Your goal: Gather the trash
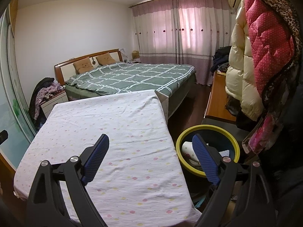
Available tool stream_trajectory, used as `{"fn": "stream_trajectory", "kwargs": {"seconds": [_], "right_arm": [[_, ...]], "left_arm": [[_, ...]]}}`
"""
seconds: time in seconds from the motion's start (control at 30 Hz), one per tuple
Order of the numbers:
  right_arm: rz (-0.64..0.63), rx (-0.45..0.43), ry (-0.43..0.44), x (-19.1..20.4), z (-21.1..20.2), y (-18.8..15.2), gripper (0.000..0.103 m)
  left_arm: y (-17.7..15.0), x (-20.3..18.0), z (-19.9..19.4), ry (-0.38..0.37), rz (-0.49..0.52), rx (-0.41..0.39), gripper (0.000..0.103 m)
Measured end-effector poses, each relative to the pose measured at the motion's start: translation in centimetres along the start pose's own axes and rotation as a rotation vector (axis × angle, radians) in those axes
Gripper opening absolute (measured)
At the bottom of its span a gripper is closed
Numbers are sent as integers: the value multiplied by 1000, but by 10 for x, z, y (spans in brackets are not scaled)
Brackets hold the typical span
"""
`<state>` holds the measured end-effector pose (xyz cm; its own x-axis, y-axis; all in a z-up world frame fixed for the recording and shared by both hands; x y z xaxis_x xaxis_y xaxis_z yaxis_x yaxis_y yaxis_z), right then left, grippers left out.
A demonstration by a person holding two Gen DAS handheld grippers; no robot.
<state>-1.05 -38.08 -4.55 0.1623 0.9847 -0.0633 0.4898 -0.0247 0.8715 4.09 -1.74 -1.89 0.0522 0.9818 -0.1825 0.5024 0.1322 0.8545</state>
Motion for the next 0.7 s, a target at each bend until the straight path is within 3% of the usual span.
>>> {"fn": "stream_trajectory", "kwargs": {"seconds": [0.7], "right_arm": [[-2, 2, 6, 2, 0, 0, 86]], "left_arm": [[-2, 4, 4, 2, 3, 7, 98]]}}
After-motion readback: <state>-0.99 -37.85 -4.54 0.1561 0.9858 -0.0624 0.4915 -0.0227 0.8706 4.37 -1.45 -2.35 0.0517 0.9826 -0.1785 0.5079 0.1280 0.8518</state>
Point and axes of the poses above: each gripper's, at about its wrist camera, not at the fingertips, and z roughly the way its jaws point, x to its left, y to its top, the point moved 5 cm from there along z, roughly the way its jaws point, and after that the axes turned 9 degrees about -z, right-handed, at the moved point
